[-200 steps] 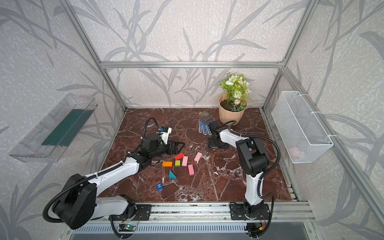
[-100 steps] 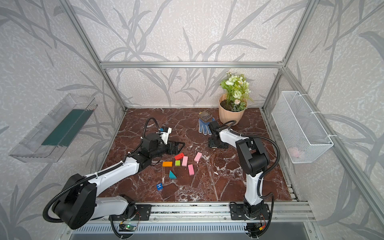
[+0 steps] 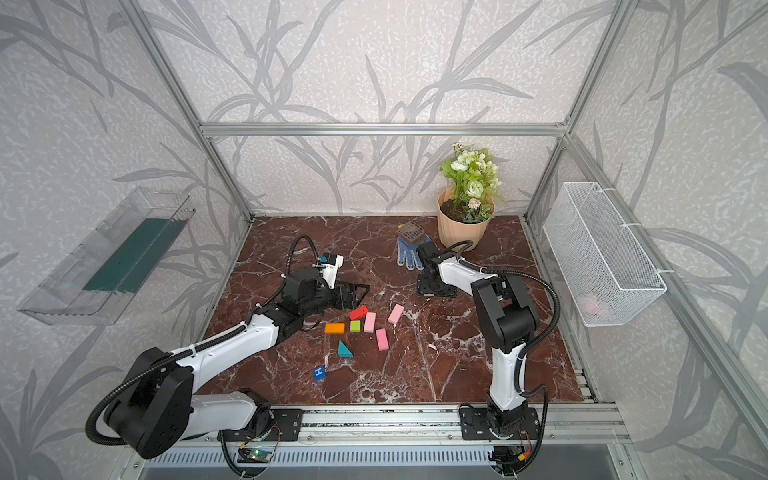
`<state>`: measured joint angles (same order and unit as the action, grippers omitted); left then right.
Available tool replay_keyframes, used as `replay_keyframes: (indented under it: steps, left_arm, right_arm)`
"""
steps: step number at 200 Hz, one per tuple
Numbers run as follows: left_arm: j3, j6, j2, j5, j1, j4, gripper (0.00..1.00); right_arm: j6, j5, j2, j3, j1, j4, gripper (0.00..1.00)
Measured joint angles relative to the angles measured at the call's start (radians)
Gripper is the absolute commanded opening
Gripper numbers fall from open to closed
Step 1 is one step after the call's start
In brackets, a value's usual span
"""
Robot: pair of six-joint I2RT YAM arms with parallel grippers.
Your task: Build the wood block tower
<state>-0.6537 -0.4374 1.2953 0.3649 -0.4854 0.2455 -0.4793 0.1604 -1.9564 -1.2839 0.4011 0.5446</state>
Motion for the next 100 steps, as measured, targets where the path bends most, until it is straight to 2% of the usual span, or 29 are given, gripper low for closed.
replay_keyframes:
  steps: [100]
  left_arm:
    - [0.0, 0.0, 0.0, 0.001, 0.0, 0.0, 0.96]
  right_arm:
    - [-0.003, 0.015, -0.002, -0.006, 0.0, 0.008, 0.84]
